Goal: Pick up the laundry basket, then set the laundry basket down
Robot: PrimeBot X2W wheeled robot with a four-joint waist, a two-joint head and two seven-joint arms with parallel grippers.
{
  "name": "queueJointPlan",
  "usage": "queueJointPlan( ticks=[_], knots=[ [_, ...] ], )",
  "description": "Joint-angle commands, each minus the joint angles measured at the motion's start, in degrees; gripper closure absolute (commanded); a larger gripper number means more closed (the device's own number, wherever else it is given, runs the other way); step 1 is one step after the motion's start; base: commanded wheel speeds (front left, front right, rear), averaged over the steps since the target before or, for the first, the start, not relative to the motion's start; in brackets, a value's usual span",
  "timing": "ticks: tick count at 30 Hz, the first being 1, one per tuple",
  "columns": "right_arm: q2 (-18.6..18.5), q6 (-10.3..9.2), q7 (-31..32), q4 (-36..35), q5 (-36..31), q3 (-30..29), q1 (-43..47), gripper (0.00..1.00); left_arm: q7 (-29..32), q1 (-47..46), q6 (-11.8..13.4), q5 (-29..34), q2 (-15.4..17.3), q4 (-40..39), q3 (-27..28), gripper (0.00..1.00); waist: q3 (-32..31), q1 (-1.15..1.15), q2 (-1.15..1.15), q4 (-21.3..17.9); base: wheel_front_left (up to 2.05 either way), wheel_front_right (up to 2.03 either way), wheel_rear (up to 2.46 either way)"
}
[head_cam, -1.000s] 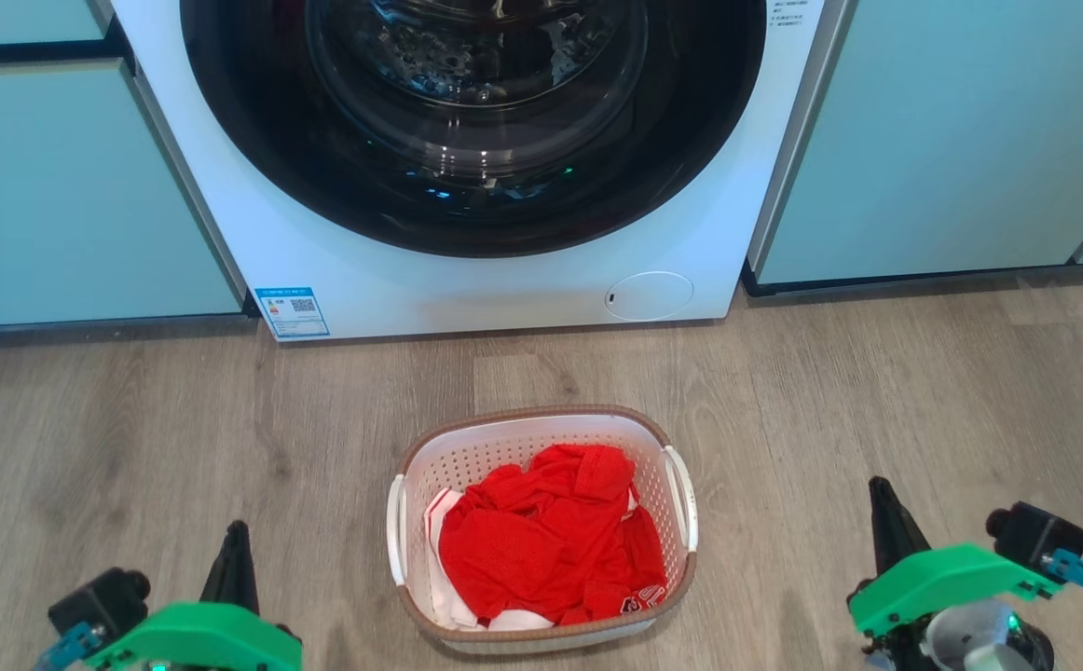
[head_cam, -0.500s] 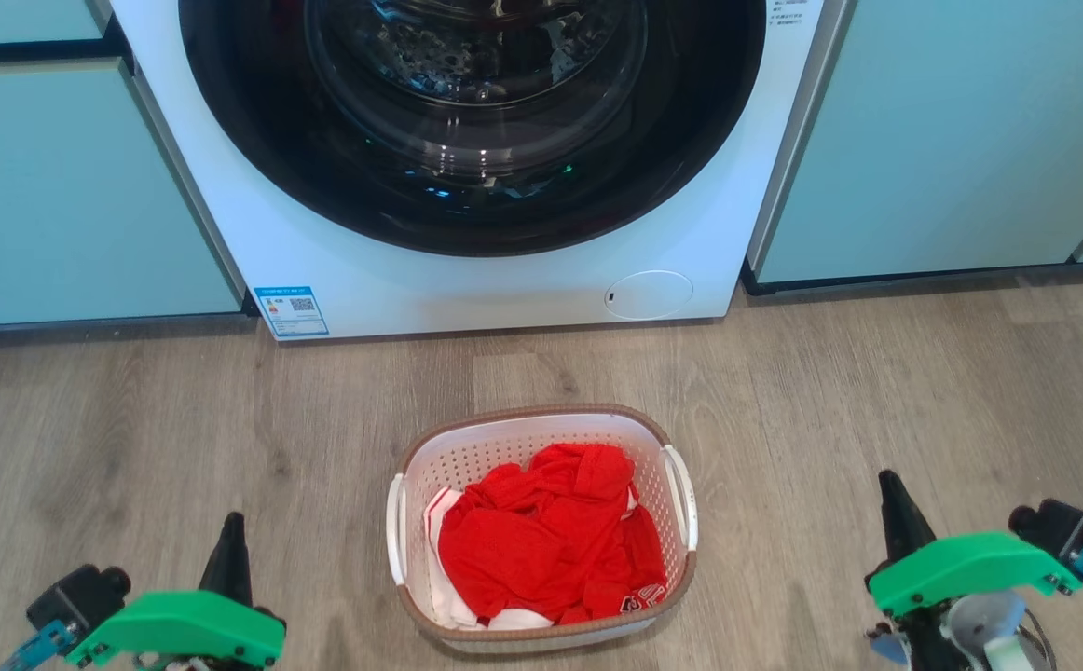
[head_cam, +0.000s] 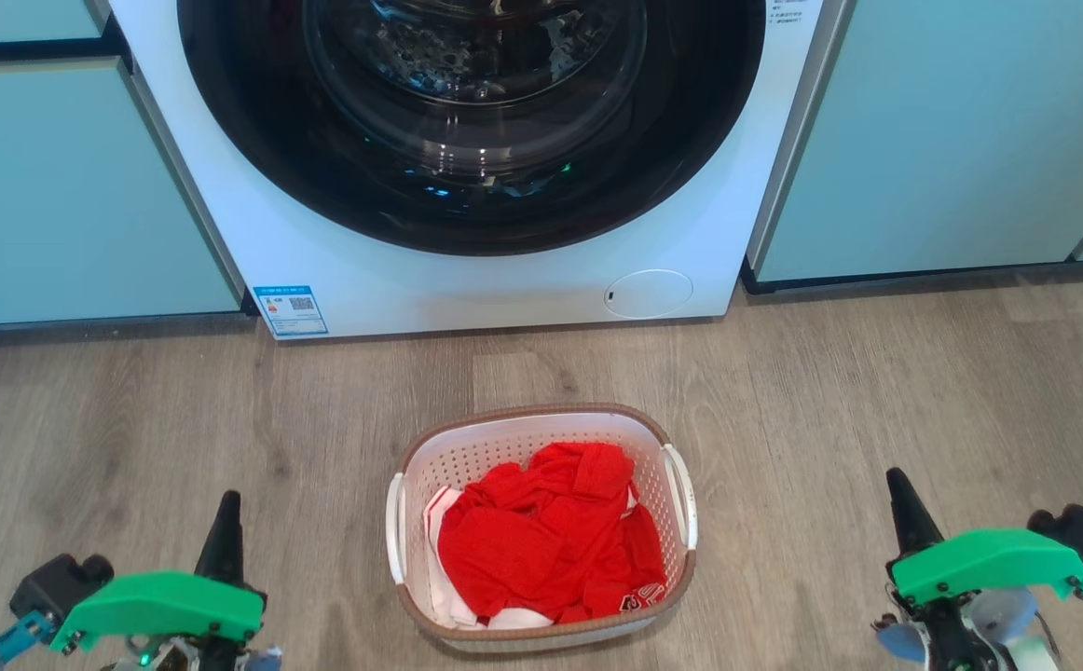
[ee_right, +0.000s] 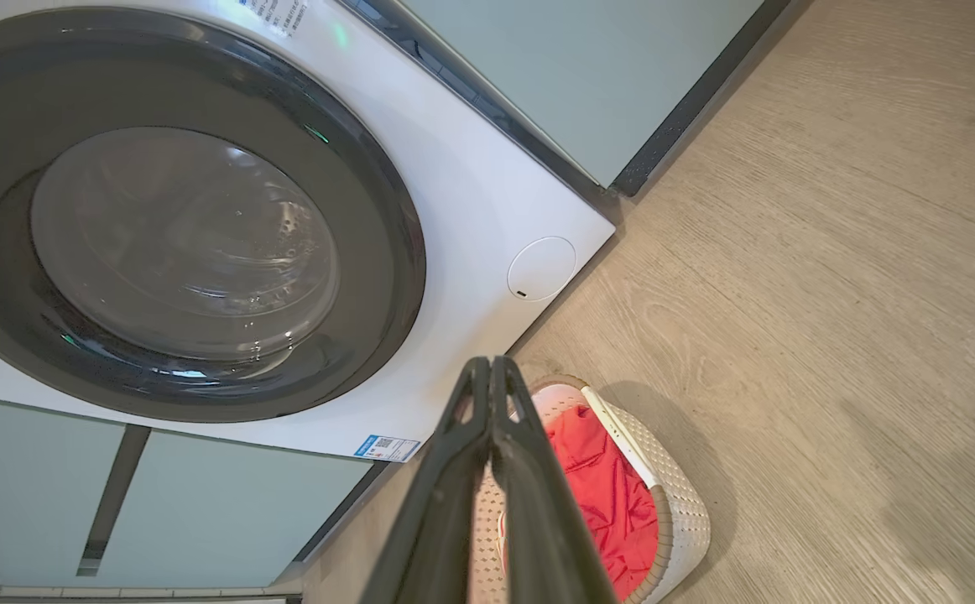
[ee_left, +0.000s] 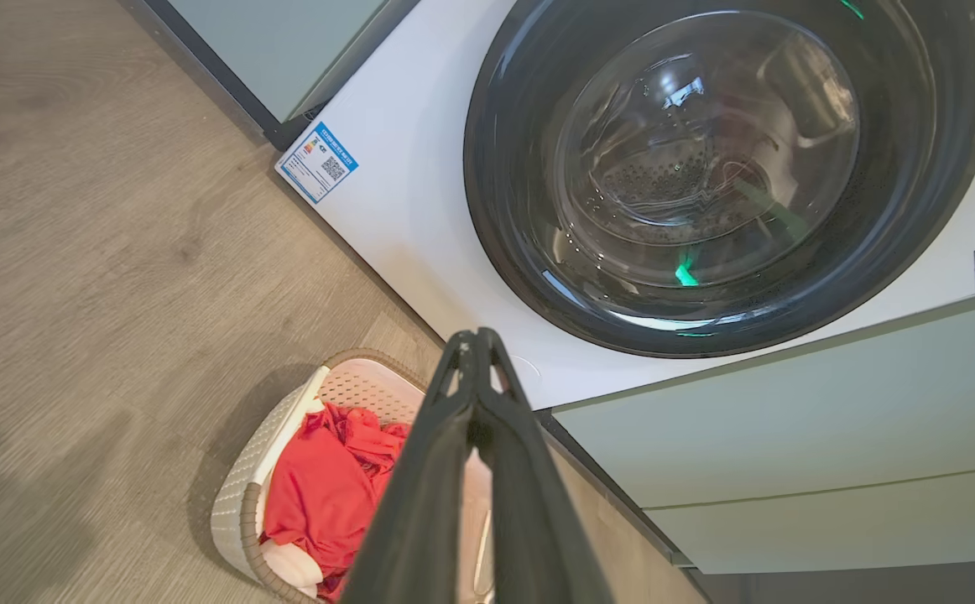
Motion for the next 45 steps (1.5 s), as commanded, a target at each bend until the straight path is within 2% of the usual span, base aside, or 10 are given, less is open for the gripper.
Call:
queueJointPlan(
  ticks=[1, 45],
  knots=[
    [-0.88, 0.21, 0.45, -2.18, 1.85, 0.09, -3.18, 1.00, 0.49, -3.22, -0.44, -1.72, 0.07, -1.46, 1.55, 1.00, 0.01, 0.00, 0.00, 0.00, 0.00, 0.00, 0.00],
    [-0.81, 0.33, 7.81, -3.46, 30.25, -5.08, -4.83, 1.00, 7.85, -8.77, -4.50, -31.23, -0.04, -0.44, 5.68, 1.00, 0.31, 0.00, 0.00, -0.17, 0.00, 0.00, 0.00]
  ],
)
